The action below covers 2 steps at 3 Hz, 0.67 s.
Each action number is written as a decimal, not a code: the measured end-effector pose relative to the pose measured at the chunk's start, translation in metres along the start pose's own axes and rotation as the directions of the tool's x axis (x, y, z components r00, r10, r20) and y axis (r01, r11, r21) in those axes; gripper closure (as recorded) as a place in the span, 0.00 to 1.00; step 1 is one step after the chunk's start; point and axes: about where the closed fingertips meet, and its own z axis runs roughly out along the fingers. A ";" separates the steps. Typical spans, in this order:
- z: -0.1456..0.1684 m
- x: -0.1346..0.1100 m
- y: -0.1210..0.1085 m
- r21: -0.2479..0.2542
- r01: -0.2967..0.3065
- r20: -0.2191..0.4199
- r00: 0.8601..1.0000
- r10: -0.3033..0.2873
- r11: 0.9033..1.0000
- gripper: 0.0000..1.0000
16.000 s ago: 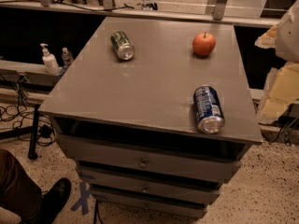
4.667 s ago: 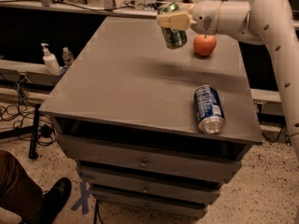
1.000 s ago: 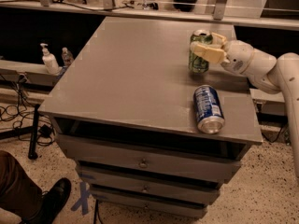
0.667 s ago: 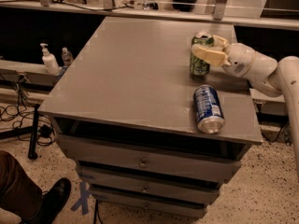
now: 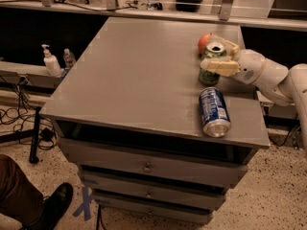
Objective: Place green can upright
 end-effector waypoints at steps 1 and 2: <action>-0.007 -0.001 0.002 0.015 0.003 -0.004 1.000 -0.003 1.000 0.00; -0.020 -0.010 0.003 0.038 0.021 -0.019 1.000 -0.021 0.999 0.00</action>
Offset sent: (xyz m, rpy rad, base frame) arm -0.0189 -0.0436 0.0104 -0.0442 -0.0065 -0.0881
